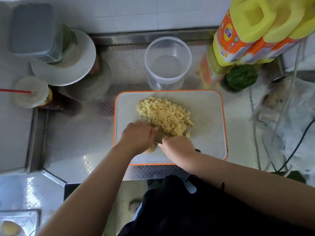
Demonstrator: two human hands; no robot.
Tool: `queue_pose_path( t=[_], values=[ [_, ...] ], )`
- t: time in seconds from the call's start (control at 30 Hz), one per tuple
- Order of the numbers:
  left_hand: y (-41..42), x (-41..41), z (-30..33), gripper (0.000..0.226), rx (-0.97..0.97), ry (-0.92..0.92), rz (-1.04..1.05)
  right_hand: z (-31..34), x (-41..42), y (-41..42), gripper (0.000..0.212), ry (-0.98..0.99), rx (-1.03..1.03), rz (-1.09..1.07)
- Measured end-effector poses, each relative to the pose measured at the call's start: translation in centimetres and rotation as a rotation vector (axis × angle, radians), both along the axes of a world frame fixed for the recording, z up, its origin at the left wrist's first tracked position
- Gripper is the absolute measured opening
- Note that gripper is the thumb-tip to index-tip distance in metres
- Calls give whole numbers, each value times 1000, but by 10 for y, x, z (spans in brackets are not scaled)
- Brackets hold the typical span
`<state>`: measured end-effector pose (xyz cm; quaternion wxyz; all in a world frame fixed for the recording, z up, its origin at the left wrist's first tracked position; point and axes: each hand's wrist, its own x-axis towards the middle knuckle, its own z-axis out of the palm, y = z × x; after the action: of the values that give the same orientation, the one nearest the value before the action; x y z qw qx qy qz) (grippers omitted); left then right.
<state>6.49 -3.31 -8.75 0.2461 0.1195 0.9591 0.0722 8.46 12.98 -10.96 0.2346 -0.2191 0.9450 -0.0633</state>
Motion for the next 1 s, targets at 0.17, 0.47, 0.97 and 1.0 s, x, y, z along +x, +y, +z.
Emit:
queue_pose_path(
  t=[0.17, 0.47, 0.97, 1.0],
  values=[
    [4, -3, -9, 43, -29, -141, 9, 4, 3, 0, 14, 10, 57, 79],
    [7, -9, 16, 47, 194, 336, 113, 27, 1, 18, 36, -31, 22, -12],
    [-11, 98, -77, 23, 335, 601, 396, 41, 9, 15, 36, -81, 12, 51],
    [-12, 98, -77, 23, 342, 596, 399, 41, 8, 14, 36, -75, 14, 55]
  ],
)
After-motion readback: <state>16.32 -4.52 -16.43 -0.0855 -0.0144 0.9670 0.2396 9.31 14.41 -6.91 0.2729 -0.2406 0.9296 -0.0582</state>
